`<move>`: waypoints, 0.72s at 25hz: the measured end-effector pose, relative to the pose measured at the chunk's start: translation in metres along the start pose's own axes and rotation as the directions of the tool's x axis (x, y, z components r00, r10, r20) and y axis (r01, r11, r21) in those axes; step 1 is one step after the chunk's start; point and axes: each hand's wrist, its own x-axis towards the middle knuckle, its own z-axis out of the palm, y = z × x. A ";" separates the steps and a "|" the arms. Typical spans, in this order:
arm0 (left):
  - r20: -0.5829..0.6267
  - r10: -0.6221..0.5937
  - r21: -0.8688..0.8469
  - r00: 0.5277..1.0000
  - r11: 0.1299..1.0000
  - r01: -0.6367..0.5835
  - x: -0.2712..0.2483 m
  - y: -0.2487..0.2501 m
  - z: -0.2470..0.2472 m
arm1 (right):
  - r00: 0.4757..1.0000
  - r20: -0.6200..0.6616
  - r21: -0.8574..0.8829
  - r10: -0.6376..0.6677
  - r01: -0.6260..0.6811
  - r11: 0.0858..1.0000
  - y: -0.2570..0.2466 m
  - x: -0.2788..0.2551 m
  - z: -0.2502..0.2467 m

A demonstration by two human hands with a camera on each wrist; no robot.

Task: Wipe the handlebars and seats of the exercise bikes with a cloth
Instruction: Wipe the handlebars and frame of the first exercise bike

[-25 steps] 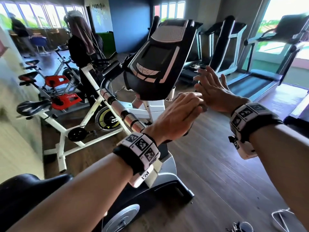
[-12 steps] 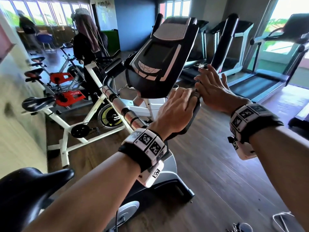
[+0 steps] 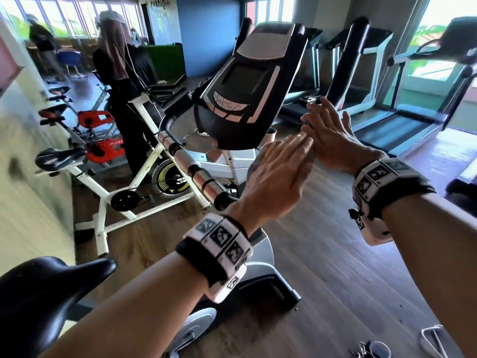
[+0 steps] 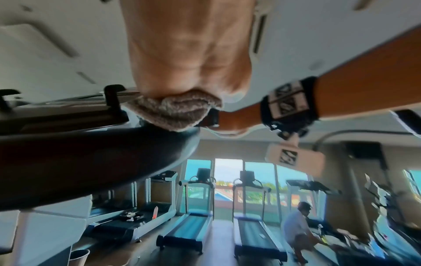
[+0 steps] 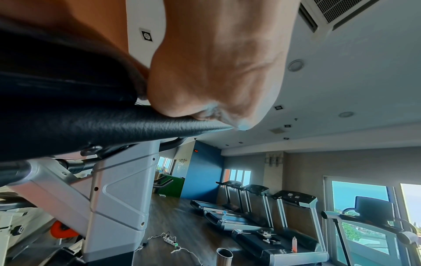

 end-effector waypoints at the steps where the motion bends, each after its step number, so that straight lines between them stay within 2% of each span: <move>1: -0.017 0.069 -0.022 0.997 0.997 -0.070 -0.010 0.004 0.000 | 1.000 0.009 -0.003 -0.005 0.005 1.000 0.001 0.000 -0.001; 3: -0.021 0.103 -0.120 0.994 0.987 -0.105 -0.010 0.005 -0.004 | 0.999 0.029 -0.051 -0.031 0.032 0.998 0.003 0.000 -0.001; 7: 0.065 -0.039 -0.299 0.997 0.953 0.057 0.002 0.003 -0.008 | 0.999 -0.002 -0.043 -0.049 0.049 0.998 0.005 -0.003 0.000; 8: 0.065 -0.079 -0.272 0.995 0.958 0.094 0.003 0.004 -0.006 | 0.999 -0.013 -0.021 -0.041 0.041 0.999 0.004 -0.003 0.000; 10: 0.060 -0.172 -0.113 0.983 0.977 0.178 0.007 0.012 -0.001 | 0.999 -0.017 -0.012 -0.035 0.035 0.999 0.002 -0.004 0.001; 12: 0.039 -0.209 -0.018 0.977 0.977 0.210 0.009 0.022 0.004 | 0.999 0.000 -0.029 -0.033 0.033 0.999 0.001 -0.005 0.000; 16: 0.022 -0.016 0.158 1.000 0.987 0.012 -0.018 0.020 0.012 | 1.000 -0.014 -0.005 -0.021 0.021 1.000 -0.002 -0.005 0.000; 18: 0.034 -0.010 0.121 0.999 0.993 0.006 -0.016 0.018 0.010 | 1.000 -0.021 0.003 -0.020 0.020 1.000 -0.002 -0.004 0.000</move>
